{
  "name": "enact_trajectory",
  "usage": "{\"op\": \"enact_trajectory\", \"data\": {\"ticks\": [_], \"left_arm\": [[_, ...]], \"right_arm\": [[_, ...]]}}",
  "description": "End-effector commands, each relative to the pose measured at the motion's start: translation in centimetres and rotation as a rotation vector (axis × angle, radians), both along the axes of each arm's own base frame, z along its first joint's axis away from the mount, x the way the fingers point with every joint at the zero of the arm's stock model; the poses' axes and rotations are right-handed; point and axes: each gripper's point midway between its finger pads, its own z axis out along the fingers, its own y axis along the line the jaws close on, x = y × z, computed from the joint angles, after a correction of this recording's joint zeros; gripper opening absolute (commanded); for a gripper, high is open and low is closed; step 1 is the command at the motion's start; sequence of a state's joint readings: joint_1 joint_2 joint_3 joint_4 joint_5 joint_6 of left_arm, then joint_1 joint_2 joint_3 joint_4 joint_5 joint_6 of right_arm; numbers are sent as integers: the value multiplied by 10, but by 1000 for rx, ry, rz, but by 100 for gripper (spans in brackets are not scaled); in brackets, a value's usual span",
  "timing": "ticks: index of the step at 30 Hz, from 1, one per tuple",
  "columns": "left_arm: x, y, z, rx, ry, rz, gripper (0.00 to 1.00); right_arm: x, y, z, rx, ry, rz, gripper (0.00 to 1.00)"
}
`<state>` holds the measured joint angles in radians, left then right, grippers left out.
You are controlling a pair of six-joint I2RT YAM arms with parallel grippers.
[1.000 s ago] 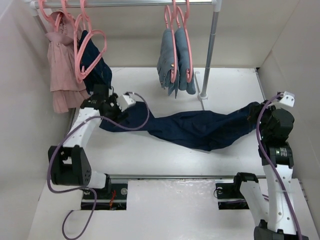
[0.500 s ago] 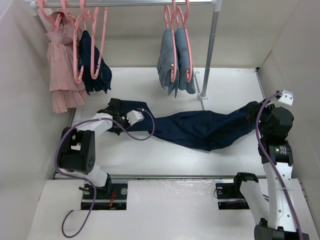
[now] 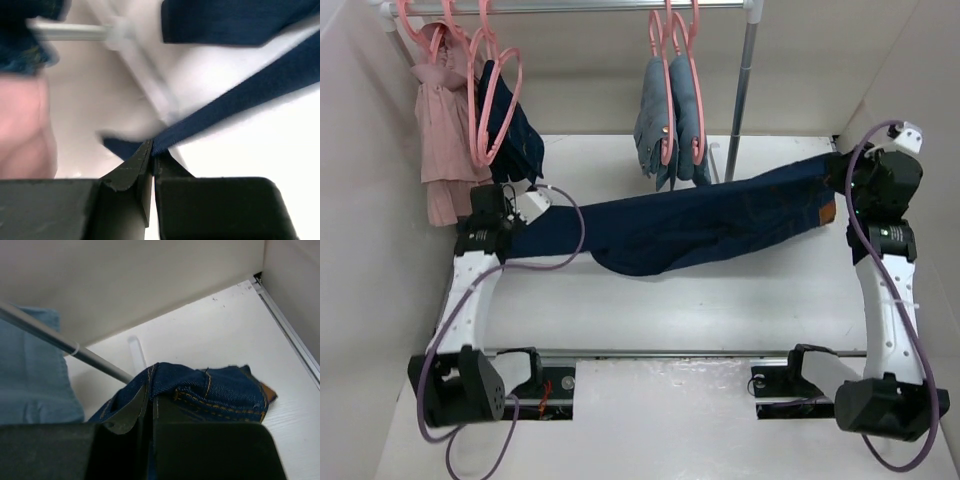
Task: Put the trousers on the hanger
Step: Flatten out the trousers at the center of the board.
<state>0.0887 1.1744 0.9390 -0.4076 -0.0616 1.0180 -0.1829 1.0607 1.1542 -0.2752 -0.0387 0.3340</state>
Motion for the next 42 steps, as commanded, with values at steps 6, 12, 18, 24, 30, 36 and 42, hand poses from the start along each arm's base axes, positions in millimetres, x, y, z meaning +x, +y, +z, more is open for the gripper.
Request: {"op": "enact_trajectory", "data": {"ticks": [6, 12, 18, 24, 30, 36, 42], "left_arm": [[-66, 45, -45, 230, 113, 148, 0], [-110, 42, -93, 215, 276, 144, 0], [-124, 39, -98, 211, 350, 113, 0], [-159, 20, -115, 175, 519, -25, 10], [-214, 20, -140, 230, 718, -80, 37], [-194, 19, -111, 215, 639, -62, 37], [-119, -1, -59, 87, 327, -78, 48]], "right_arm": [[-57, -45, 8, 206, -263, -343, 0], [-167, -80, -138, 535, -177, -889, 0], [-210, -103, -140, 502, -300, -1088, 0], [-234, -111, -185, 572, -216, -1335, 6], [-245, -117, -175, 642, -369, -1380, 80], [-235, -126, -123, 459, -358, -1320, 95], [-175, -120, -87, 133, -126, -1005, 64]]}}
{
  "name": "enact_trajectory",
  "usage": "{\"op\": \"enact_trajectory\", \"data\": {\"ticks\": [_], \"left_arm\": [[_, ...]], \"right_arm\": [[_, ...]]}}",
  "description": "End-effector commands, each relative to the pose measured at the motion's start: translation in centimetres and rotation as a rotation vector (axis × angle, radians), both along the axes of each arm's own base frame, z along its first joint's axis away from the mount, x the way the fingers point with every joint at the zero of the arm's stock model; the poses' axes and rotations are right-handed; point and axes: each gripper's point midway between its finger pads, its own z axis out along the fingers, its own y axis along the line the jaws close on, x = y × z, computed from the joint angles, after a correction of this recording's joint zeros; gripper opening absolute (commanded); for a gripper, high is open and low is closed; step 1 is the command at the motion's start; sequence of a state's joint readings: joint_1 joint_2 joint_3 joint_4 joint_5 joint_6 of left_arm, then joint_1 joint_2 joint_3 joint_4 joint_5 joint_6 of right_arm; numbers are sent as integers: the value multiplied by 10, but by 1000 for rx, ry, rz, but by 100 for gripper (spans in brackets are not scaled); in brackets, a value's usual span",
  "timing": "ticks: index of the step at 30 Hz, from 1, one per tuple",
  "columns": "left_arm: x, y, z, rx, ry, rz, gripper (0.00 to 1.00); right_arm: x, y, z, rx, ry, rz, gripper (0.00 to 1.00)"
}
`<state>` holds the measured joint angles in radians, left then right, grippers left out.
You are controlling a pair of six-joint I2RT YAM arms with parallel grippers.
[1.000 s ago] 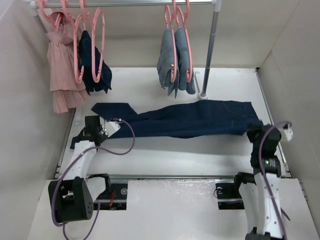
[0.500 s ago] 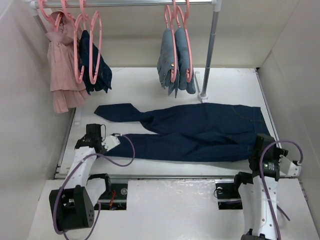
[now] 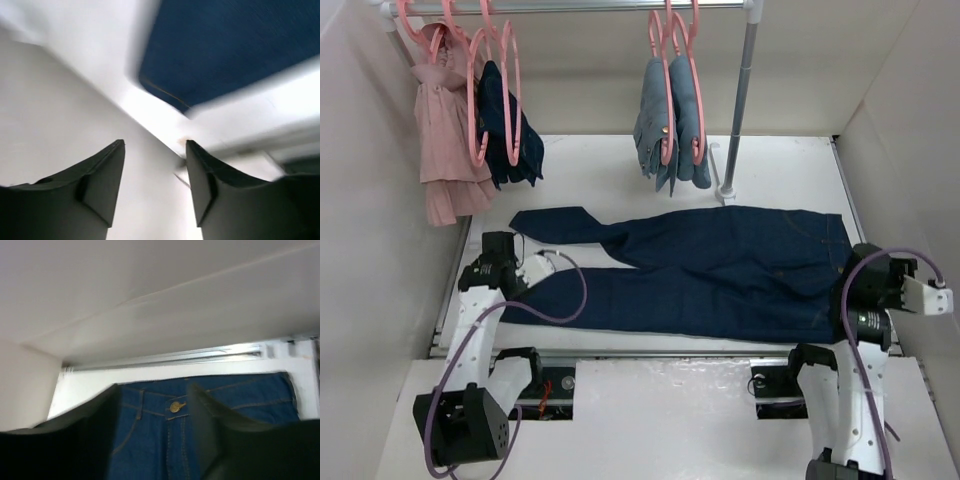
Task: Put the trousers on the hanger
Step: Flatten out the trousers at the center of the board, then fold the trousers at the center of the board.
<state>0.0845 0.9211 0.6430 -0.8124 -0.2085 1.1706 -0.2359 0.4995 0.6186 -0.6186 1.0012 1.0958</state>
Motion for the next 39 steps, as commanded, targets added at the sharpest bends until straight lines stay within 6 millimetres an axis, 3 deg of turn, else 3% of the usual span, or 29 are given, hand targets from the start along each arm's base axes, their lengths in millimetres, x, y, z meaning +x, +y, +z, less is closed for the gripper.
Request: {"op": "enact_trajectory", "data": {"ticks": [1, 2, 3, 6, 8, 12, 15, 17, 18, 20, 21, 22, 23, 24, 25, 26, 28, 29, 30, 32, 33, 36, 37, 39], "left_arm": [[44, -17, 24, -113, -196, 10, 50], [48, -22, 17, -130, -201, 10, 50], [50, -22, 13, -130, -217, 22, 50], [45, -17, -24, -104, -200, 73, 50], [31, -5, -50, -27, -179, 96, 50], [7, 16, -73, 122, -136, 77, 50], [-4, 22, -77, 151, -111, 96, 50], [6, 14, -69, 82, -153, 106, 50], [21, 9, -49, 31, -214, 137, 50], [43, -4, -22, -66, -298, 145, 50], [65, -19, 6, -162, -364, 111, 50], [74, -29, 19, -218, -397, 104, 52], [83, -43, 28, -260, -405, 65, 54], [92, -54, 37, -298, -422, 34, 56], [105, -61, 54, -310, -462, 13, 59], [112, -66, 50, -304, -438, -2, 63], [124, -73, 47, -274, -421, -28, 64], [129, -75, 45, -263, -402, -31, 65], [134, -79, 29, -259, -343, -36, 67], [146, -80, 26, -257, -325, -34, 67], [152, -81, 16, -254, -295, -30, 67], [175, -93, 21, -289, -311, -57, 68], [179, -95, 11, -298, -278, -59, 69], [193, -99, 7, -289, -287, -74, 73]], "right_arm": [[48, 9, 31, -153, 128, 283, 56], [64, 13, 25, -143, 119, 332, 51], [75, 20, 13, -105, 112, 384, 38], [93, 25, -28, 29, 151, 400, 27], [106, 31, -41, 71, 189, 451, 27], [114, 20, -78, 170, 312, 402, 22], [132, 20, -75, 173, 293, 448, 22], [151, 27, -67, 113, 335, 588, 25], [164, 28, -51, 67, 329, 640, 29], [181, 26, -47, 32, 396, 705, 39], [188, 24, -44, 31, 413, 710, 56], [203, 19, -20, 11, 386, 707, 63], [208, 17, -41, 64, 471, 717, 69], [216, 16, -44, 85, 500, 742, 79], [234, 10, -21, 71, 481, 759, 84], [238, 13, -57, 165, 594, 800, 88], [253, 16, -74, 251, 647, 860, 95], [271, 14, -63, 248, 637, 887, 98], [270, 17, -97, 327, 729, 916, 100], [284, 16, -100, 350, 738, 932, 100], [285, 15, -114, 378, 766, 932, 100], [294, 14, -116, 385, 779, 948, 100], [291, 14, -128, 414, 821, 956, 100], [299, 11, -130, 419, 841, 963, 100]]}}
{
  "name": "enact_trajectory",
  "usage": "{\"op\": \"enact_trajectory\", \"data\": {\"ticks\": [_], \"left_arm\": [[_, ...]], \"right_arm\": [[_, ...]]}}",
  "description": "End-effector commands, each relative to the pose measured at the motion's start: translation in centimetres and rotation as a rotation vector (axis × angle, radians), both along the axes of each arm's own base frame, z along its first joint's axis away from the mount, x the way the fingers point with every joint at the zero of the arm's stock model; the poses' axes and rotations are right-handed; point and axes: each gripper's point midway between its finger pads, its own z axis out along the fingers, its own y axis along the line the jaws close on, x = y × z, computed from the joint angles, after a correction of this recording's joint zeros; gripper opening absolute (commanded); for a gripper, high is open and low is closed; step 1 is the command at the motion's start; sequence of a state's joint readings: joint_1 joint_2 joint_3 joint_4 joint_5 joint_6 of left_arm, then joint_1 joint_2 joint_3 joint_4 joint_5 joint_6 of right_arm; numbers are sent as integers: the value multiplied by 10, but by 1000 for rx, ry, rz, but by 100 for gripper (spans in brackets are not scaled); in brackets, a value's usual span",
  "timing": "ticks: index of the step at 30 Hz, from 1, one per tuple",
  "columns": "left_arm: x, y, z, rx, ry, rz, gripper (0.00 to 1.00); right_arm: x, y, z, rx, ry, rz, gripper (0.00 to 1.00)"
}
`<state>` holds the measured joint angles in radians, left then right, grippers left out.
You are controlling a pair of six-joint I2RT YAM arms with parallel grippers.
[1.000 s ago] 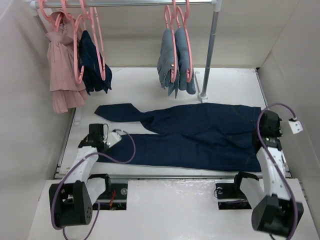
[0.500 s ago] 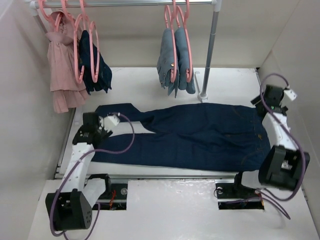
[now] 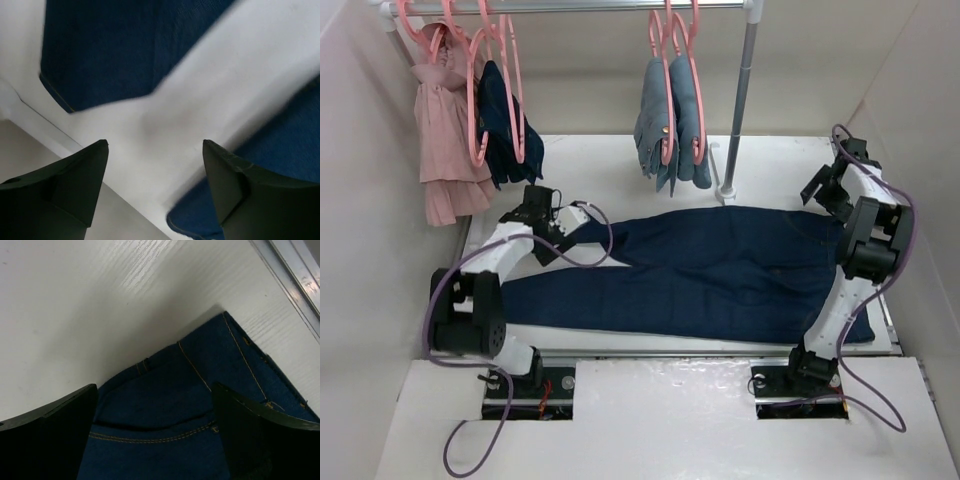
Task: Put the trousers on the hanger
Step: Fold the trousers at the center of the board.
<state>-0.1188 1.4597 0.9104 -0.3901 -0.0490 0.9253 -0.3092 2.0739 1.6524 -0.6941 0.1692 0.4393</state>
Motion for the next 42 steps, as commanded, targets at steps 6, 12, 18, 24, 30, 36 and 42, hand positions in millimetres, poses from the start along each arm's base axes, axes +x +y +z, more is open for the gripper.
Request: {"op": "enact_trajectory", "data": {"ticks": [6, 12, 18, 24, 30, 36, 42], "left_arm": [[51, -11, -20, 71, -51, -32, 75], [52, -9, -50, 81, -18, -20, 19], [58, -12, -22, 44, -49, -7, 0], [82, 7, 68, 115, -205, 68, 0], [64, 22, 112, 164, -195, 107, 0], [40, 26, 120, 228, -214, 100, 0], [0, 37, 106, 298, -144, 73, 0]], "right_arm": [[4, -8, -27, 23, 181, 80, 100], [3, -4, -29, 20, 179, 88, 86], [6, 8, -39, 83, 162, 104, 0], [9, -5, -3, 26, 71, 59, 0], [-7, -40, 96, -168, -172, -75, 0], [-33, -49, 157, -297, -344, -168, 0], [-52, -43, 151, -278, -388, -202, 0]]}}
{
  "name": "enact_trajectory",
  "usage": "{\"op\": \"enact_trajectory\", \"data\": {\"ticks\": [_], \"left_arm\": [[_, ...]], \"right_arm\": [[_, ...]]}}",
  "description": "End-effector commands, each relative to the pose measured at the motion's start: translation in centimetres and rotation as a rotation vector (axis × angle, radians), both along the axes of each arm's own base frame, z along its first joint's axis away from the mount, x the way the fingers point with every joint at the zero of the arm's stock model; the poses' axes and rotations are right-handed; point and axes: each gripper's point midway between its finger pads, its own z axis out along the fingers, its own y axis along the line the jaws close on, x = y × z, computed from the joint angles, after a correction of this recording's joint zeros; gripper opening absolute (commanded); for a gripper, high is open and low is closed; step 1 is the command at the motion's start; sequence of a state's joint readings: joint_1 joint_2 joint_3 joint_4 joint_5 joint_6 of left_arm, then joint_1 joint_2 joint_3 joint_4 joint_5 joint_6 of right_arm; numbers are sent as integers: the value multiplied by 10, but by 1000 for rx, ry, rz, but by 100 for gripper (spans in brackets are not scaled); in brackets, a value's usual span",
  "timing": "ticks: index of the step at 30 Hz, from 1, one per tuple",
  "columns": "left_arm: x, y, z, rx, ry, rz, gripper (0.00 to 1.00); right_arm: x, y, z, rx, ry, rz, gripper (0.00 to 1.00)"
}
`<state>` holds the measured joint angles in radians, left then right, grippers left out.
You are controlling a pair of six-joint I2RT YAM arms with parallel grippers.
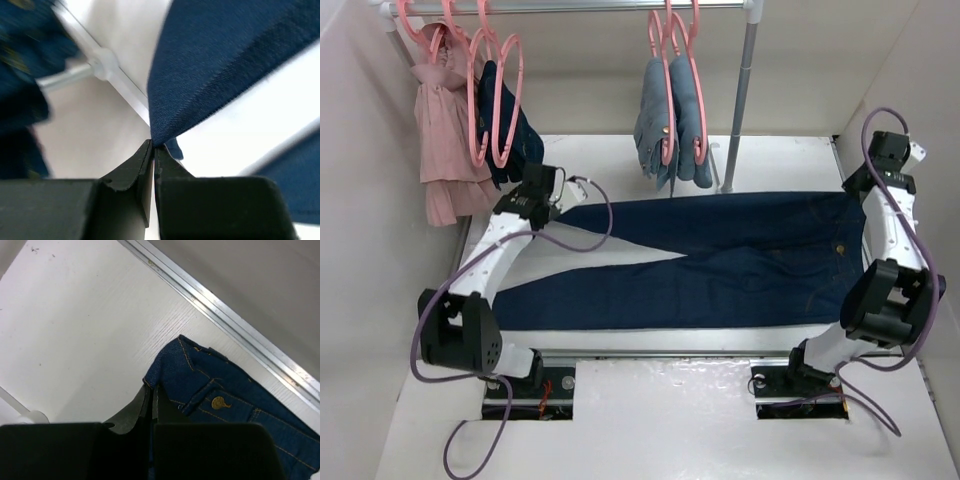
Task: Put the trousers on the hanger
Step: Fold the trousers at the center of the board.
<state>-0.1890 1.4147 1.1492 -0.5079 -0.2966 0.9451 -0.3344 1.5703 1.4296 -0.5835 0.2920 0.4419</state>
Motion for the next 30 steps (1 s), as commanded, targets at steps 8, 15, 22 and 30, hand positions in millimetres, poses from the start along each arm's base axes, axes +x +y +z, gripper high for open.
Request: {"op": "enact_trajectory", "data": {"ticks": [8, 15, 22, 30], "left_arm": [[-90, 38, 1, 178, -53, -1, 0], [-95, 37, -15, 120, -120, 46, 0], [-21, 26, 59, 26, -371, 167, 0], [-31, 22, 88, -81, -506, 188, 0]], "right_arm": [[-51, -4, 49, 26, -410, -145, 0], [-59, 16, 91, -11, -680, -61, 0], [-29, 26, 169, -68, -855, 102, 0], [-76, 43, 116, -92, -859, 113, 0]]}}
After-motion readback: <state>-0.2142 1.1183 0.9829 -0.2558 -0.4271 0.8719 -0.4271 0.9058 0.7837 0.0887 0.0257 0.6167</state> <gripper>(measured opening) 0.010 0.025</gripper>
